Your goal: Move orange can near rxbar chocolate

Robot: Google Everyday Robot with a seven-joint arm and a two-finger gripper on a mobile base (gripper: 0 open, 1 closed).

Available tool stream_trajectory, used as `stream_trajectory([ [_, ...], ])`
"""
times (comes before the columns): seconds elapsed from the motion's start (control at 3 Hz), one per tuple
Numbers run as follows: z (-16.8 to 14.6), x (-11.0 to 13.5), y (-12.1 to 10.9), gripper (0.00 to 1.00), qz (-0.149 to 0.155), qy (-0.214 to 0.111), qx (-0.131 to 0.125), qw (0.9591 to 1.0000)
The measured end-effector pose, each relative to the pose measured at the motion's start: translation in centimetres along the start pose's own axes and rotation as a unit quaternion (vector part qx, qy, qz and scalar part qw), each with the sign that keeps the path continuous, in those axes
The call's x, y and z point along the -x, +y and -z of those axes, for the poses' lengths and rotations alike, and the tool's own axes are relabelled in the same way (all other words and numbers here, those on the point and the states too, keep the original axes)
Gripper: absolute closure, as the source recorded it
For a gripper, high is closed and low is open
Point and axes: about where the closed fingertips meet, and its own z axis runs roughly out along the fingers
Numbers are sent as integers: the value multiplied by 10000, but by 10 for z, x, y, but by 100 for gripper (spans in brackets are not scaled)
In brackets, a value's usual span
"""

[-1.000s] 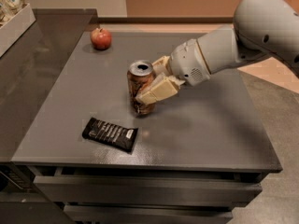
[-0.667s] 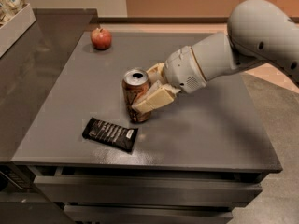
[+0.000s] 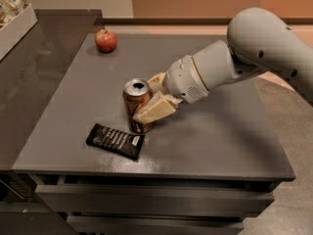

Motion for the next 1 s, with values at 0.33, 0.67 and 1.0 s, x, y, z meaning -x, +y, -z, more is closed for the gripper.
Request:
stream_trajectory([
  [0.33, -3, -3, -5, 13, -71, -41, -80, 9999],
  [0.67, -4, -2, -4, 0, -57, -37, -64, 10000],
  [1.0, -4, -2, -4, 0, -57, -37, -64, 10000],
])
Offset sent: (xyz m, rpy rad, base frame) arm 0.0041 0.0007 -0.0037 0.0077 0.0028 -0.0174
